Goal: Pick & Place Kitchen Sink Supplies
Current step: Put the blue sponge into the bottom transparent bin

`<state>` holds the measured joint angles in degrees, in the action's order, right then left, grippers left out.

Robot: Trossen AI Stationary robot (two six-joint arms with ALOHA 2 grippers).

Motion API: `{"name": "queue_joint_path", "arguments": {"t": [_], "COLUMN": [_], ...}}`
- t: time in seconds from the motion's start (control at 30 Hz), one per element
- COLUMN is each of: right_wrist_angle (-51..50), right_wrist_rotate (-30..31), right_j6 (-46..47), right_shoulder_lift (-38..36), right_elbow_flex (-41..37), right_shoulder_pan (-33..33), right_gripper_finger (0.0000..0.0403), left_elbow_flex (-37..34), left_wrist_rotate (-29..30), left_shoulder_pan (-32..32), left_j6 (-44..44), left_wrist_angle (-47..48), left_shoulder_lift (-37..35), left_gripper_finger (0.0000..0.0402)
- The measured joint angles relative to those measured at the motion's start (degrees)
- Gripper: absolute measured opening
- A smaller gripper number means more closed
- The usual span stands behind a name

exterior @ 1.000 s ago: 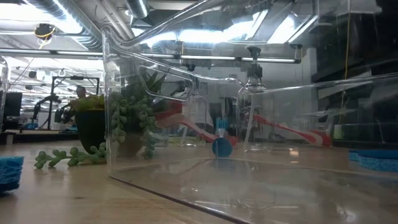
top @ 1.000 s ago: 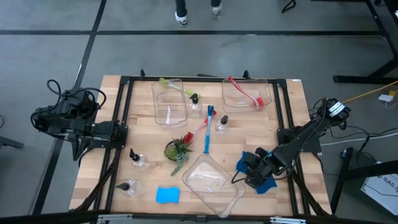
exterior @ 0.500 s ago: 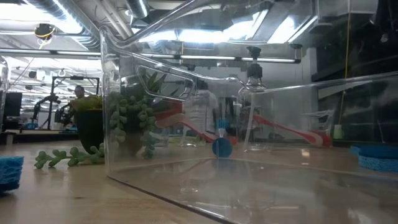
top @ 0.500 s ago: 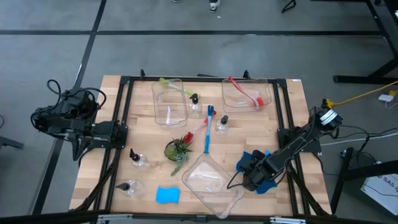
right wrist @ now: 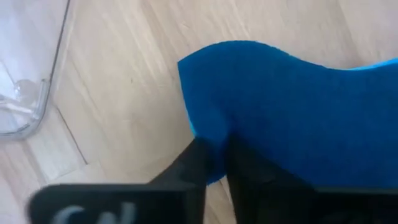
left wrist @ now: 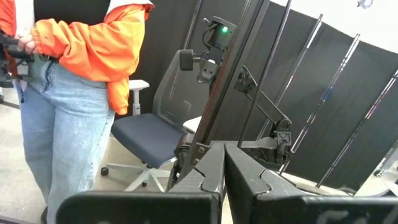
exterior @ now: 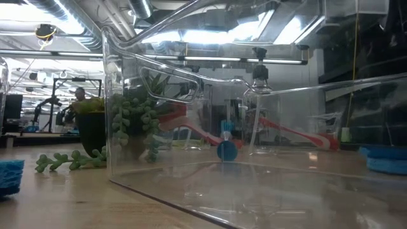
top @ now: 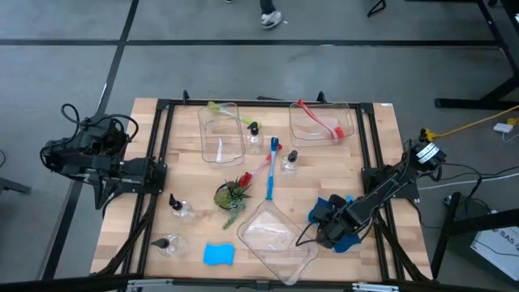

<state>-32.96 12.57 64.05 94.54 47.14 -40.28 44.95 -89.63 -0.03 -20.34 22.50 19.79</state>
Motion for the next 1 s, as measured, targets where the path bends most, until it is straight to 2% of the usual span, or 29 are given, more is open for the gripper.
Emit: {"name": "queue_joint_path", "arguments": {"t": [0.1, 0.27, 0.5, 0.67, 0.8, 1.0], "right_wrist_angle": [-0.28, -2.24, -2.12, -0.64, 2.56, 13.6], "right_wrist_rotate": [0.2, 1.11, 4.32, 7.44, 10.73, 14.78], "right_j6": [0.03, 1.97, 3.0, 3.02, 1.73, -6.35], "right_shoulder_lift": [-1.27, -4.76, -12.13, -17.84, -22.23, -27.09], "right_elbow_flex": [0.0, -0.24, -0.24, -0.24, -0.22, -0.16], "right_shoulder_pan": [0.0, 0.03, 0.03, 0.03, 0.03, 0.03], "right_gripper_finger": [0.0011, 0.0022, 0.0009, 0.0017, 0.0016, 0.0014], "left_elbow_flex": [0.0, 0.0, 0.0, 0.01, 0.01, 0.0], "left_wrist_rotate": [0.0, 0.0, 0.0, -0.01, 0.0, -0.02], "left_shoulder_pan": [0.0, 0.0, 0.0, 0.0, 0.0, 0.01], "left_j6": [0.0, 0.0, 0.0, 0.0, 0.0, 0.01], "left_wrist_angle": [-0.01, -0.02, -0.01, -0.01, -0.01, -0.01], "left_shoulder_lift": [0.0, 0.0, 0.0, 0.0, 0.0, 0.0], "left_gripper_finger": [0.0006, 0.0006, 0.0006, 0.0006, 0.0006, 0.0006]}}
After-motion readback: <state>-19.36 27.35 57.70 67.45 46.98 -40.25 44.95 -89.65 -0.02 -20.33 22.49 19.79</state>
